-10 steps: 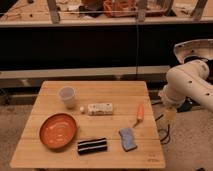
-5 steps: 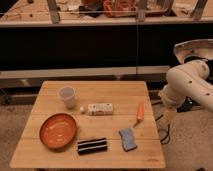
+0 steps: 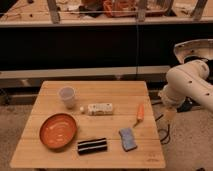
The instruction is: Place the eraser in the ceramic cup
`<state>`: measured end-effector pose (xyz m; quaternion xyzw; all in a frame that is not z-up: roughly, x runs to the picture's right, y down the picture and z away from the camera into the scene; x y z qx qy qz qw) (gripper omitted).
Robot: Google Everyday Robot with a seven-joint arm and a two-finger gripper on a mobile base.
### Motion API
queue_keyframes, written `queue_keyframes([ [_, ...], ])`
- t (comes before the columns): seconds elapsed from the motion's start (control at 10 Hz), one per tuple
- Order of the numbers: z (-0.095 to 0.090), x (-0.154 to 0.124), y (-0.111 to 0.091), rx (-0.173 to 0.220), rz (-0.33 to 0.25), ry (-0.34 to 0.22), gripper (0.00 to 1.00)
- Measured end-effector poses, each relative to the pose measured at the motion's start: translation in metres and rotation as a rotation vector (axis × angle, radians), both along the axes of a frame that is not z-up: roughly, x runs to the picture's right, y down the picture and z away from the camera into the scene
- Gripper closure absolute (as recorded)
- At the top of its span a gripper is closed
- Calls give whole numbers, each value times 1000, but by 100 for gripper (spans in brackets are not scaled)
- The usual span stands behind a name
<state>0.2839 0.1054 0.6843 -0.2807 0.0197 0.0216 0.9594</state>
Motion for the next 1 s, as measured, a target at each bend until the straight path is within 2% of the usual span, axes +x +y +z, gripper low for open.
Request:
queue_keyframes([
  [0.5,-2,-6,2,0,-8,-7,20],
  [0.9,-11,-69,8,-2,-45,-68,20],
  [1.0,-13,-76,10,-1,-53,-77,20],
])
